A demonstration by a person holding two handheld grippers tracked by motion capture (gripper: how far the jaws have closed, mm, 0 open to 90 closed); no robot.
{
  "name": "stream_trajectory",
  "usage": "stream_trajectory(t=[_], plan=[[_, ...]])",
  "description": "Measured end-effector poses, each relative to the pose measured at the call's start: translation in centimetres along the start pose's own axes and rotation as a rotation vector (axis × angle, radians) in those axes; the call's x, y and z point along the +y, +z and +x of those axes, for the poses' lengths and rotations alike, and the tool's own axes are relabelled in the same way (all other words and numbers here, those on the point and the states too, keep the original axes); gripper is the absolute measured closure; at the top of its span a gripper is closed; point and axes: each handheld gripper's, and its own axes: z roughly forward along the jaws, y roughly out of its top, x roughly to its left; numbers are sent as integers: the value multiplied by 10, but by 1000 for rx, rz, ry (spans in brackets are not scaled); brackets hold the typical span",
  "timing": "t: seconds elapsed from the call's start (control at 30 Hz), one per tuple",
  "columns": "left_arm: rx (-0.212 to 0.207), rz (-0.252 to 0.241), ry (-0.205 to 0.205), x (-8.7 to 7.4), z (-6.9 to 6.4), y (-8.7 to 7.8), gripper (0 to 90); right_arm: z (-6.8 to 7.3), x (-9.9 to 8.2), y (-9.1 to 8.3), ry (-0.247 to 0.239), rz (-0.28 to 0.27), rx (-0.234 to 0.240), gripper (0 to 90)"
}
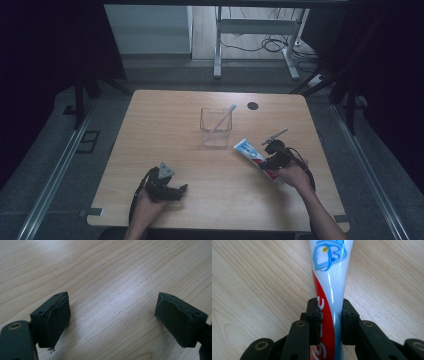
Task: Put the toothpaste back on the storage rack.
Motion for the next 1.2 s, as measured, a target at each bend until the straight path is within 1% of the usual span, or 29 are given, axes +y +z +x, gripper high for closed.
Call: stream_trajectory(t=[0.07, 0.17, 0.23, 0.57, 0.63, 0.9, 0.93, 1.2], plan=[[1, 0, 0, 0, 0, 0, 130, 0, 0, -2, -9, -3, -5, 727], [0, 0, 1, 0, 0, 0, 131, 2, 0, -9, -13, -22, -8, 728], [1, 0, 1, 0, 0, 0, 131, 2, 0, -11, -13, -25, -8, 729], [1, 2, 4, 0, 0, 0, 131, 6, 2, -24, -27, -53, -3, 730], [1, 1, 2, 0, 0, 0, 131, 6, 3, -27, -21, -59, 3, 729], [1, 3, 3, 0, 0, 0, 131, 7, 5, -38, -26, -86, 14, 729], [1, 1, 1, 0, 0, 0, 131, 7, 6, -41, -26, -93, 15, 730], [1, 0, 1, 0, 0, 0, 130, 9, 10, -53, -35, -111, 7, 729]])
